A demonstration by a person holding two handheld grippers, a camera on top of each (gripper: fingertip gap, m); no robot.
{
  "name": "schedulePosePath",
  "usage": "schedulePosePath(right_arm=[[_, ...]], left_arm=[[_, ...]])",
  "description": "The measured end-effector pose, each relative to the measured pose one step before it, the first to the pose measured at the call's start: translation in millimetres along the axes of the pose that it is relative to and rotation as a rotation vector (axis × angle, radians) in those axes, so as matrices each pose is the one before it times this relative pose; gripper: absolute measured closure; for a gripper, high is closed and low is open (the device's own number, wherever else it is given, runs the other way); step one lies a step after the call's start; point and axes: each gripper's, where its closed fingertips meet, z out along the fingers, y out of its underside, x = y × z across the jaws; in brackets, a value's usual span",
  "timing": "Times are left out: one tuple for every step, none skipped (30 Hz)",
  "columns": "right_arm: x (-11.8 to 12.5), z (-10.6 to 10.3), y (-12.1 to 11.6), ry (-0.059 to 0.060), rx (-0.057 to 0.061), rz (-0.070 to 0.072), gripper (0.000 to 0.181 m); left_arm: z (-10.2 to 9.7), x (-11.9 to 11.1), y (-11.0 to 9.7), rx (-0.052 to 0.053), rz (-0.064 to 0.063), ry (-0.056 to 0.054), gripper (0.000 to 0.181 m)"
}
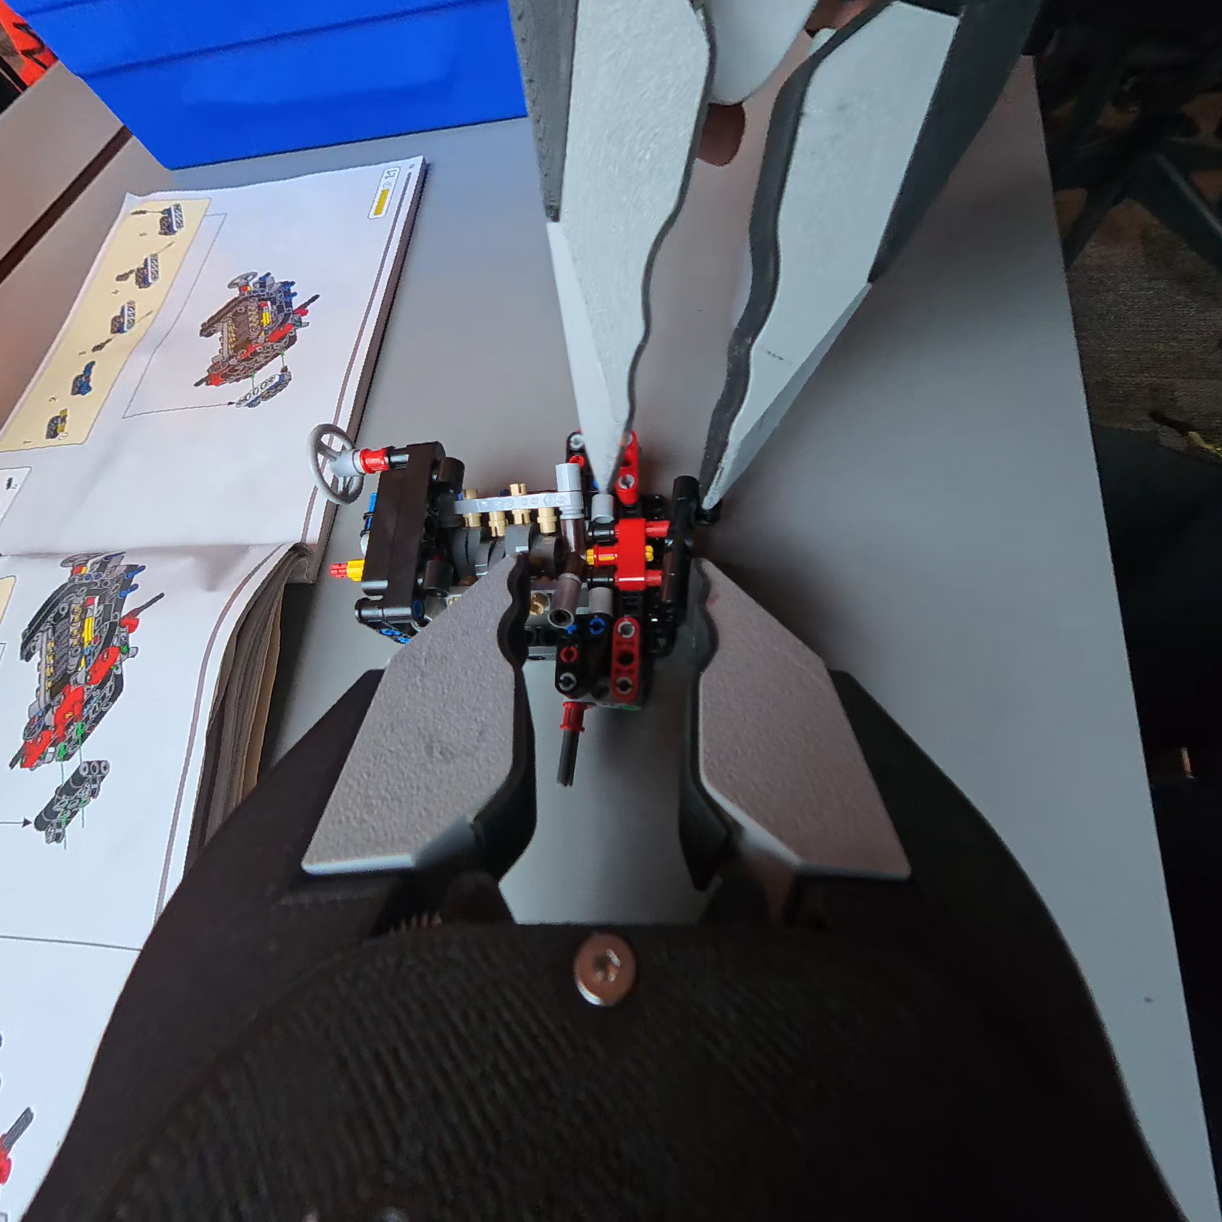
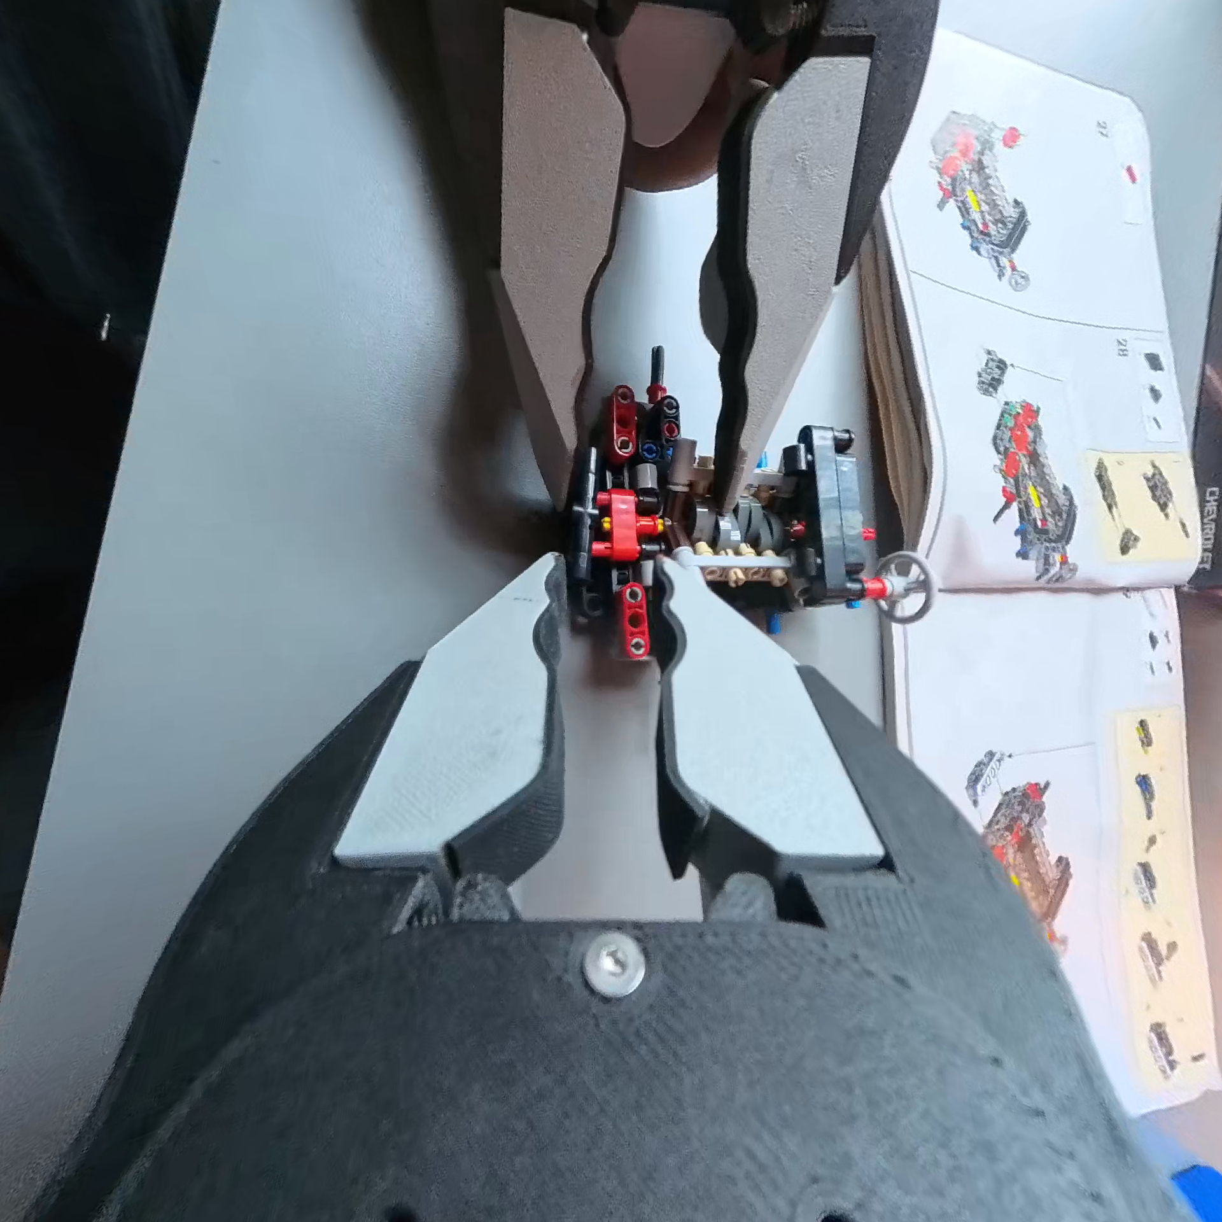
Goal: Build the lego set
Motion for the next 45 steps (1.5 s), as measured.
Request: schedulePosePath(right_arm=[[-0.84,0.26,-0.11,-0.0181,-0.0118,-0.0114,0.160],[-1.35,0.31,-0.10,-0.0167,-0.0100,-0.0201,0.162],[-0.26,0.12,-0.12,-0.0090,-0.0074,-0.0242,0.164],[-0.25,0.09,-0.12,-0.0109,-0.0070,-0.0233,0.166],[0.08,0.18,0.02,-0.0110,-0.0087,-0.0168,0.168],[-0.27,0.24,-0.11,-0.0175,-0.0097,0.0005,0.170],[-2.26,0.52,0.15,-0.0331,-0.0091,0.0123,0.172],[-4.44,0.39,0.28,-0.0477,-0.0043,0.0157,0.174],[-1.31,0.32,-0.06,-0.0222,0.0040,0.0128,0.176],[0.36,-0.13,-0.05,-0.0024,0.0070,0.0014,0.177],[0.85,0.07,-0.09,0.0084,0.0037,-0.0071,0.177],[1.12,0.24,-0.03,0.0157,-0.0020,-0.0089,0.177],[0.71,0.13,-0.38,0.0107,-0.0016,-0.0021,0.177],[0.15,-0.09,-0.19,0.0029,0.0003,0.0061,0.177],[0.12,-0.02,0.02,0.0016,0.0021,0.0028,0.177],[0.17,-0.03,0.00,0.0050,0.0027,-0.0054,0.178],[0.46,-0.08,0.17,0.0049,0.0021,-0.0070,0.178],[0.47,-0.24,0.17,-0.0006,0.0028,-0.0002,0.178],[1.14,-0.12,0.42,0.0010,0.0004,0.0060,0.178],[1.53,0.08,0.38,0.0103,-0.0022,-0.0047,0.178],[1.15,0.29,-0.02,0.0150,-0.0046,-0.0167,0.178],[0.78,0.37,-0.62,0.0169,-0.0004,-0.0157,0.178],[0.13,0.62,-1.20,0.0137,0.0128,-0.0065,0.177],[0.64,0.32,-0.70,0.0106,0.0238,0.0201,0.177],[0.85,-0.08,0.15,0.0022,0.0279,0.0539,0.177],[2.48,-0.80,1.23,0.0065,0.0224,0.0744,0.171],[2.95,-1.84,1.97,0.0100,0.0117,0.0604,0.163],[2.08,-1.94,1.84,0.0103,0.0090,0.0346,0.159],[1.10,-1.57,1.07,0.0108,0.0108,0.0128,0.157],[-0.06,-0.51,1.68,0.0089,0.0051,-0.0056,0.158],[0.65,0.28,3.38,0.0137,-0.0106,-0.0117,0.157],[2.72,0.28,3.59,0.0217,-0.0187,-0.0052,0.155],[2.14,-0.36,-0.24,0.0118,0.0020,0.0027,0.155],[2.68,-0.15,-1.79,0.0101,0.0093,0.0130,0.144],[1.92,0.62,-0.79,0.0018,0.0015,0.0149,0.137],[1.48,1.35,0.38,-0.0029,-0.0046,0.0170,0.130],[1.75,2.23,1.49,-0.0045,-0.0085,0.0218,0.120],[1.94,2.37,2.02,-0.0063,-0.0097,0.0304,0.113],[-0.32,1.51,0.82,-0.0225,-0.0003,0.0320,0.112],[-0.50,1.26,0.95,-0.0242,0.0023,0.0305,0.111],[-1.14,1.06,1.04,-0.0261,0.0010,0.0281,0.113],[-3.98,0.84,0.61,-0.0401,0.0020,0.0203,0.121],[-4.78,0.79,0.20,-0.0400,0.0018,0.0110,0.131],[-0.93,0.92,0.08,-0.0100,0.0002,0.0079,0.130],[0.10,0.42,-0.18,0.0011,0.0000,-0.0005,0.130]], left_arm=[[0.00,0.02,0.00,0.0004,-0.0010,0.0012,0.135],[0.03,0.01,0.00,0.0004,-0.0014,0.0016,0.135],[0.08,-0.02,-0.05,0.0003,0.0004,0.0015,0.135],[0.04,0.00,-0.08,0.0006,0.0020,0.0010,0.135],[-0.02,0.08,-0.01,0.0001,0.0006,0.0002,0.135],[-0.11,0.11,0.06,-0.0004,0.0014,-0.0006,0.135],[0.01,0.09,0.06,-0.0002,0.0020,-0.0014,0.135],[0.02,0.06,-0.02,0.0000,0.0039,-0.0029,0.135],[-0.05,0.19,0.02,0.0001,0.0040,-0.0017,0.135],[-0.08,-0.13,0.18,-0.0007,0.0022,-0.0020,0.135],[-0.10,-0.42,0.08,-0.0004,-0.0033,-0.0008,0.135],[-0.25,-0.92,0.26,-0.0004,-0.0039,-0.0021,0.135],[-0.27,-0.64,0.32,-0.0003,-0.0003,-0.0005,0.135],[-0.11,-0.06,0.09,0.0006,0.0001,0.0022,0.135],[0.08,0.16,-0.05,0.0001,0.0042,-0.0006,0.136],[-0.01,0.10,-0.18,0.0015,0.0117,0.0001,0.135],[0.18,-0.10,-0.08,0.0006,-0.0004,0.0025,0.135],[-0.09,-0.13,-0.12,0.0009,-0.0039,0.0026,0.135],[0.11,-0.41,-0.12,0.0008,-0.0007,-0.0019,0.135],[0.01,-1.36,0.17,-0.0006,0.0022,-0.0087,0.136],[-0.20,-1.02,0.22,-0.0003,0.0006,-0.0051,0.136],[-0.43,-0.52,0.38,-0.0002,0.0008,-0.0009,0.136],[-0.80,-0.40,0.58,0.0003,-0.0012,0.0028,0.136],[-0.57,-0.41,0.44,-0.0006,-0.0067,0.0023,0.136],[0.07,-0.80,0.10,-0.0001,-0.0072,0.0002,0.136],[0.47,-0.60,0.05,-0.0011,-0.0060,-0.0017,0.136],[0.53,0.50,-0.04,-0.0014,-0.0003,0.0013,0.136],[-0.05,0.42,-0.15,0.0003,0.0042,-0.0007,0.136],[-0.08,0.09,0.00,0.0000,0.0016,-0.0006,0.136],[-0.09,0.02,0.01,0.0001,-0.0020,0.0024,0.136],[0.00,-0.12,0.00,0.0002,-0.0035,0.0026,0.136],[0.07,0.07,-0.02,0.0005,-0.0018,0.0025,0.136],[-0.07,-0.03,-0.04,0.0001,-0.0009,0.0010,0.136],[-0.04,0.26,-0.02,0.0002,0.0009,0.0010,0.136],[-0.06,-0.06,0.02,-0.0001,0.0014,-0.0011,0.136],[-0.04,0.14,-0.03,-0.0001,0.0015,-0.0012,0.136],[-0.12,0.07,0.03,-0.0002,0.0023,-0.0011,0.136],[0.08,0.04,0.00,-0.0002,0.0021,-0.0018,0.136],[0.06,0.01,0.11,-0.0010,0.0017,-0.0016,0.136],[-0.02,0.05,-0.02,0.0002,0.0002,-0.0002,0.136],[-0.03,-0.04,0.07,-0.0001,-0.0011,0.0007,0.136],[0.01,0.02,-0.10,0.0001,-0.0015,0.0009,0.136],[0.06,-0.04,-0.01,0.0000,-0.0011,0.0005,0.136],[-0.01,-0.10,0.02,-0.0002,-0.0001,-0.0007,0.136],[0.07,-0.18,0.10,-0.0006,0.0004,-0.0020,0.136]])
